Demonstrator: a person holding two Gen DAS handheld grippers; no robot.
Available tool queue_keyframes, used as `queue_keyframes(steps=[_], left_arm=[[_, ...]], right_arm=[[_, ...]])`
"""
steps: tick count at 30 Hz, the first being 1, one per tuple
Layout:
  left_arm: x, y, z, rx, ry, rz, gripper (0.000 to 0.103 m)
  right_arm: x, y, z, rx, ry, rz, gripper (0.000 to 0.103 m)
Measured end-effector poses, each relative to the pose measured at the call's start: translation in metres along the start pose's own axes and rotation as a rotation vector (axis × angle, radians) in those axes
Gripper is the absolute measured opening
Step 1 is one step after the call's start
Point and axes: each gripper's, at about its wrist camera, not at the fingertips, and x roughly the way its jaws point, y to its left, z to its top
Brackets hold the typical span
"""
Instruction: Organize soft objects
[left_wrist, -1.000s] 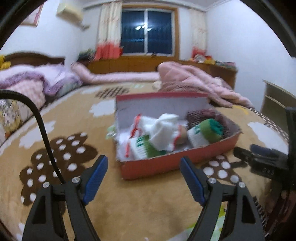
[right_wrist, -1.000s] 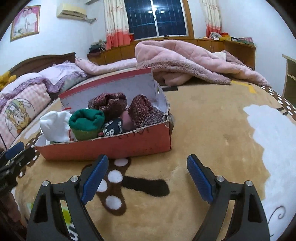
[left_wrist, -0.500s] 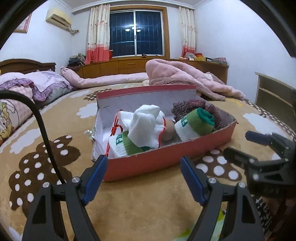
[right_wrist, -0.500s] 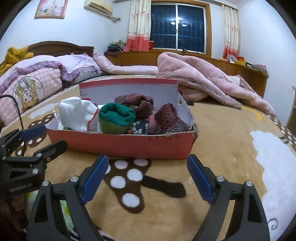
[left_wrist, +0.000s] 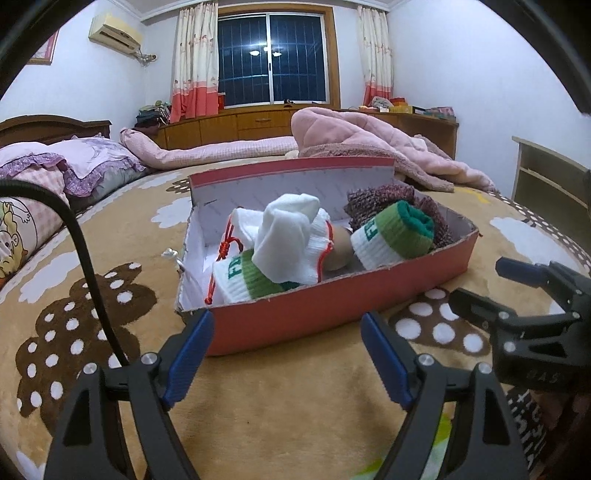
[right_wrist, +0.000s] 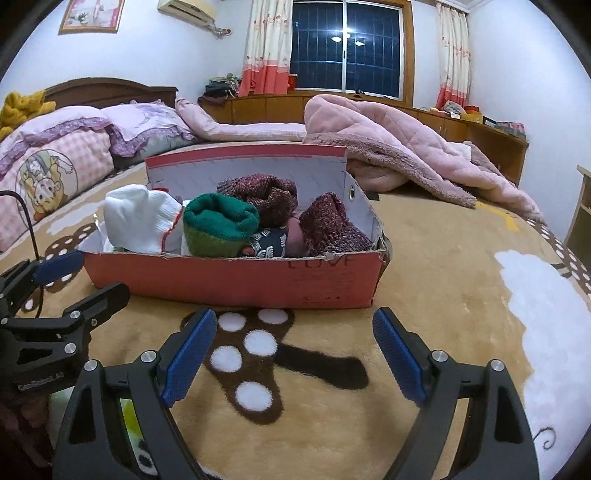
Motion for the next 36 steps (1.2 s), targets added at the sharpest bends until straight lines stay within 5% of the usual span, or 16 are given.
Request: queue_keyframes(steps=[36], left_arm=[[0.0044,-0.0028,-0.0016,-0.010,0.024,0.012,0.085]], right_arm=[[0.0068,0.0036,0.0003,-0.015,0.027,-0.015,0.086]])
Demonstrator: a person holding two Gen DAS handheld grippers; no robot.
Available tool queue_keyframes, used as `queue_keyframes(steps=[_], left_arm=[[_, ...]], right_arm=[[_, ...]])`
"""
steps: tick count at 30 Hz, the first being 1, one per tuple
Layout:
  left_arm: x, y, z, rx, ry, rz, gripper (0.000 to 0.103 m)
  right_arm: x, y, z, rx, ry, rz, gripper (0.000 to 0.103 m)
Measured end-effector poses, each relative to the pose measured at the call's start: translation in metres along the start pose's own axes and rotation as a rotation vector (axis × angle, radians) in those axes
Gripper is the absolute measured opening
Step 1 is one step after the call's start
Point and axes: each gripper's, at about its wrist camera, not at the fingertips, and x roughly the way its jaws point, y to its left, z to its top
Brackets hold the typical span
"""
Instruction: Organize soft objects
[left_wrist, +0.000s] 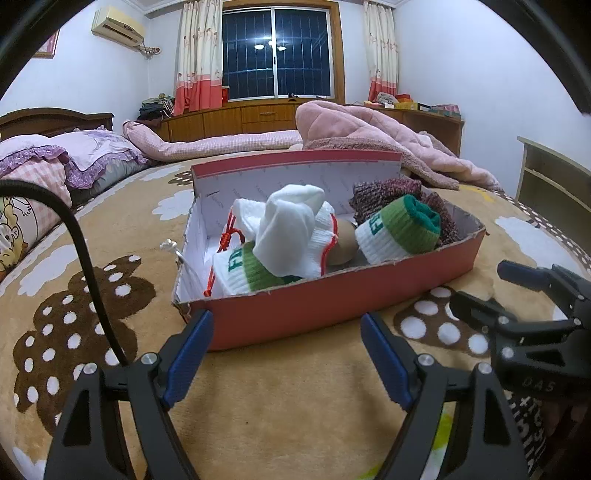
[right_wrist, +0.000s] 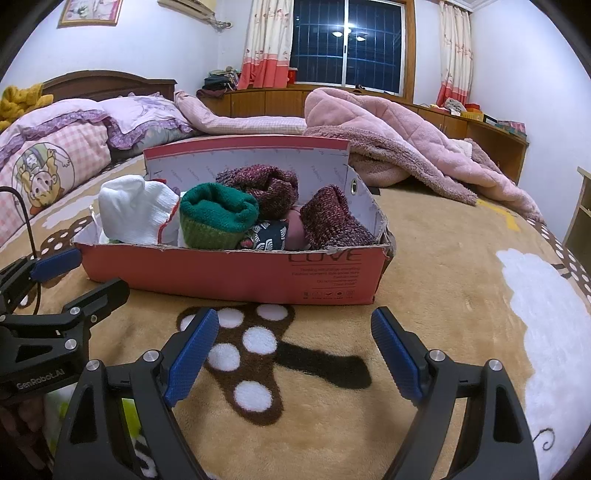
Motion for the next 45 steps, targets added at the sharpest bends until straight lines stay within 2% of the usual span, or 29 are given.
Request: queue_keyframes(steps=[45], left_arm=[[0.0038,0.0053,-0.0009,-0.006,0.007,-0.016,0.085]], right_arm=[[-0.0015,-0.0049,0.0014,0.004,-0.007,-0.007,0.086]])
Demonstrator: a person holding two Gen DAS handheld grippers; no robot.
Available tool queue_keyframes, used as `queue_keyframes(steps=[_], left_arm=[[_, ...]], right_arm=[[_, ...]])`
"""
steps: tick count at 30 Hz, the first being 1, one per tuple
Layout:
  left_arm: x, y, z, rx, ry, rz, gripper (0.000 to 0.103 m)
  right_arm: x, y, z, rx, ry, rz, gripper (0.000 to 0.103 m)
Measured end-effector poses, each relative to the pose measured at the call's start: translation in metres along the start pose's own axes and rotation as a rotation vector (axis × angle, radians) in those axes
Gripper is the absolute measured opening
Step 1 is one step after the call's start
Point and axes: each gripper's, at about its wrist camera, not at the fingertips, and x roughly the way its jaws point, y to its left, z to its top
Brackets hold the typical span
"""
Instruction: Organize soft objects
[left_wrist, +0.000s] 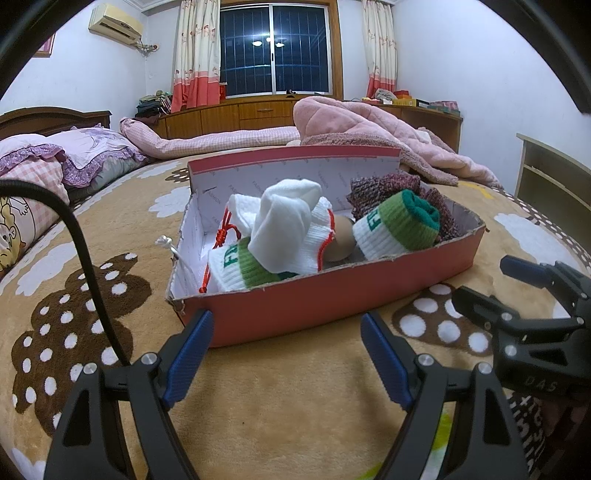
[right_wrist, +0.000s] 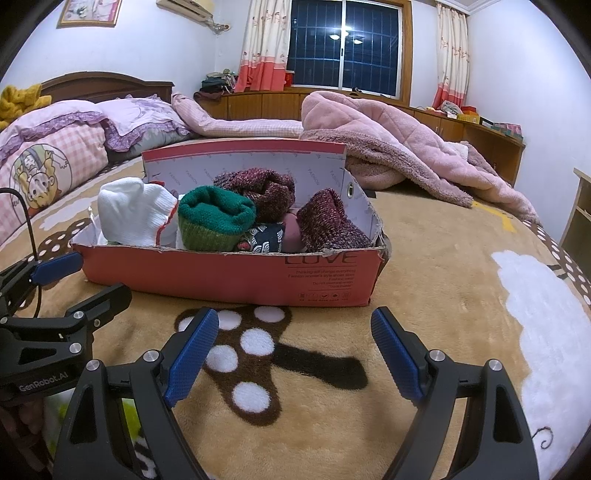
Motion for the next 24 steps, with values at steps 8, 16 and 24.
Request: queue_keyframes(steps=[8,16,24], left_arm=[[0.0010,0.0016,-0.0018,-0.006,0.000,-0.008,0.085],[0.0011,0.0020,-0.0015,-0.005,0.001,-0.006,0.085],[0.0015,0.0019,-0.0027,0.002,0.003,0.008,0.085]], right_arm=[[-0.0003,0.0003,-0.0005,-0.001,0.000,0.000,0.087],[-0.0005,-0.0006,0.0002,0.000,0.000,-0.001,0.087],[-0.0007,-0.0014,0.0006,0.001,-0.001,0.000,0.086]])
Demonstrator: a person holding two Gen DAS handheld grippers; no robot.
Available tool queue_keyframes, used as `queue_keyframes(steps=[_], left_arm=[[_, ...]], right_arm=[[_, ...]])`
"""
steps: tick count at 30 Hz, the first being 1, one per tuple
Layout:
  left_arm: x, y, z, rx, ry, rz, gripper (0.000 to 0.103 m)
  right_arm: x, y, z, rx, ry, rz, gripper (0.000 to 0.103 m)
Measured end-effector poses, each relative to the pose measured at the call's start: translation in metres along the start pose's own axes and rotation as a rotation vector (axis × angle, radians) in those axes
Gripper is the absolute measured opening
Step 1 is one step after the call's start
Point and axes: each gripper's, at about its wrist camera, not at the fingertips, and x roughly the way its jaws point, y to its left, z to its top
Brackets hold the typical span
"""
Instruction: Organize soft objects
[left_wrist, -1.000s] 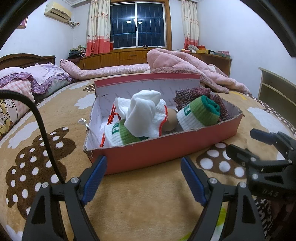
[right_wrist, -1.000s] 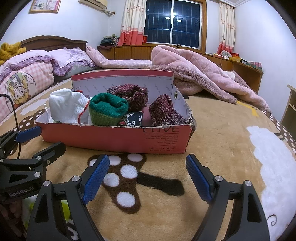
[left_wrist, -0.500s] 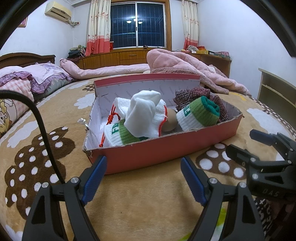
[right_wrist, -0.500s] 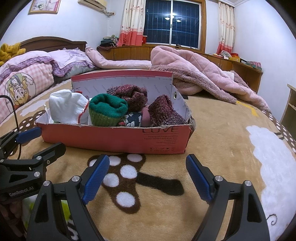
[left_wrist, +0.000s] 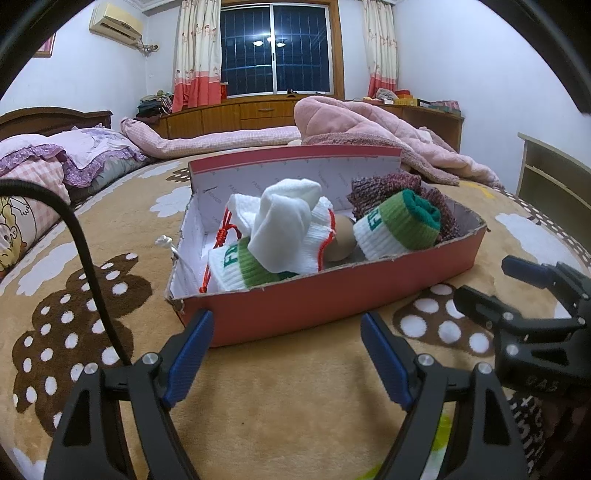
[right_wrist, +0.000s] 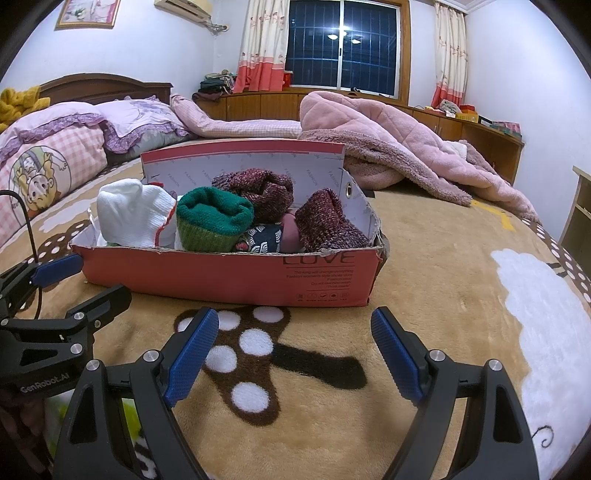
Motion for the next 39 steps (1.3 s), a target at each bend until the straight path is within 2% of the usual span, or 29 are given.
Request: queue_keyframes(steps=[12,39], left_arm=[[-0.0012,0.0007,-0.0008,0.001,0.003,0.014,0.082],[-0.0012,0.0007,0.0000,0.002,0.006,0.014,0.081]], right_arm=[[-0.0001,-0.0001,-0.0002,0.000,0.000,0.000,0.086],[0.0000,-0.0010,0.0001,0.001,0.000,0.001,0.086]])
